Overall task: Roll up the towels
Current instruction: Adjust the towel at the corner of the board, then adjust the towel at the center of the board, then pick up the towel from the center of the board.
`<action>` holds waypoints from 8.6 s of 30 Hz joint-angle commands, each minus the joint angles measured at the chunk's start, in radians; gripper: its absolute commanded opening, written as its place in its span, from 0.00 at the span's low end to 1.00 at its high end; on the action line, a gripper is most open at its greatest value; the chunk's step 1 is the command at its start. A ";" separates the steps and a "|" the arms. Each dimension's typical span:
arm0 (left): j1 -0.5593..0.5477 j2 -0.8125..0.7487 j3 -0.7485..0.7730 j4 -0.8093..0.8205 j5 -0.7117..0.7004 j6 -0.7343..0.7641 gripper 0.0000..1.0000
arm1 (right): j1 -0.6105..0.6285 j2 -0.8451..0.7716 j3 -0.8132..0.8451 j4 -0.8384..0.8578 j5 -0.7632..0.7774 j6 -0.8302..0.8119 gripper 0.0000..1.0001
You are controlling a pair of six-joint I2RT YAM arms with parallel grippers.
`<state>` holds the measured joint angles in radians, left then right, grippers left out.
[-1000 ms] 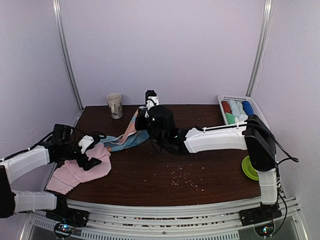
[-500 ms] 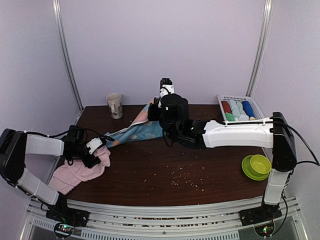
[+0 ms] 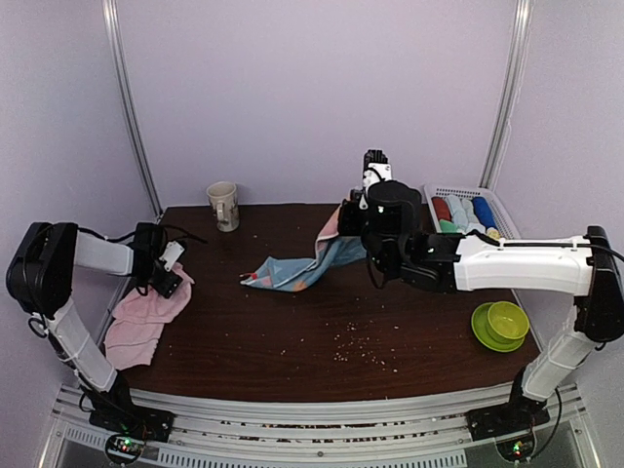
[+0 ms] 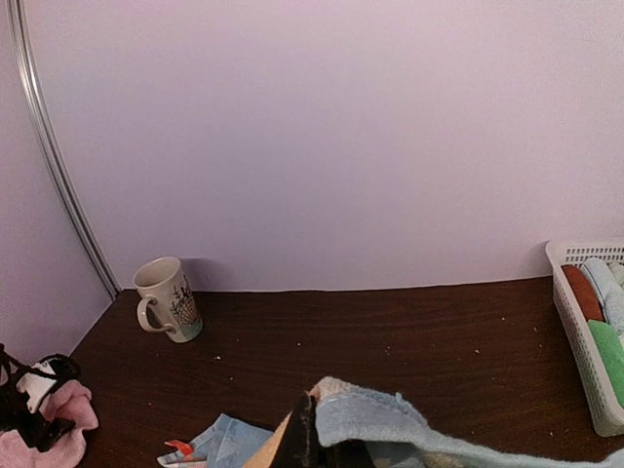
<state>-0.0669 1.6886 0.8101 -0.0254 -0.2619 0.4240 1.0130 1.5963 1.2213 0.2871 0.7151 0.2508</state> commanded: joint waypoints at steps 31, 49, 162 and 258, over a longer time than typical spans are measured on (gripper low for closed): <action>-0.629 -0.055 0.078 0.085 0.195 0.411 0.87 | -0.293 -0.261 -0.410 -0.303 -0.238 0.429 0.00; -0.741 0.238 0.186 0.282 -0.045 0.584 0.61 | -0.374 -0.215 -0.443 -0.240 -0.361 0.427 0.00; -0.522 -0.285 0.068 -0.002 0.182 0.157 0.00 | -0.327 -0.161 -0.432 -0.481 -0.572 0.209 0.77; -0.518 -0.543 0.051 -0.123 0.191 0.173 0.00 | -0.288 -0.125 -0.632 -0.237 -0.827 0.565 0.32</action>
<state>-0.5915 1.1679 0.8726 -0.1883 -0.0879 0.6102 0.7383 1.4597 0.5793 0.0078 -0.1017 0.7929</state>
